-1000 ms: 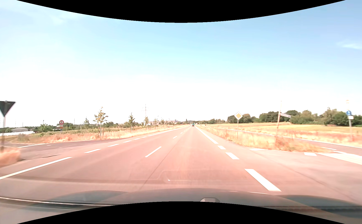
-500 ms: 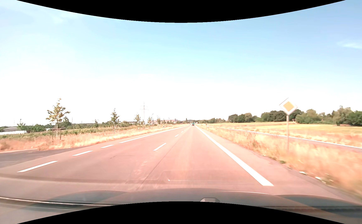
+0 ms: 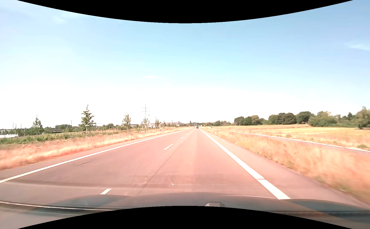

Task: Follow the waypoints while adhering to traffic rules and regulations

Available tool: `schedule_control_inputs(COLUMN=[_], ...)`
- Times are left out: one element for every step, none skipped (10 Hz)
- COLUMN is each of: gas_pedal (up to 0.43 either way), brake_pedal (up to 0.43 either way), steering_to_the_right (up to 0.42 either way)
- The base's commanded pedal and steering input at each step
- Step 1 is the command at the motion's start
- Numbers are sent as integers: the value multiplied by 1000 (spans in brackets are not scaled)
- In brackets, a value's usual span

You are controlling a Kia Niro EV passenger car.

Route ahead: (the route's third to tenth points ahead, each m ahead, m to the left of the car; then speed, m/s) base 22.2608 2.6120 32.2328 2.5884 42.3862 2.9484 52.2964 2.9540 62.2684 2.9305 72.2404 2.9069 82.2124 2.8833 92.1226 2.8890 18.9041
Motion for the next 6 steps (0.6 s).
schedule_control_inputs(gas_pedal=[79, 79, 79, 79, 79, 79], brake_pedal=[0, 0, 0, 0, 0, 0], steering_to_the_right=[-4, -4, -4, -4, -4, -4])
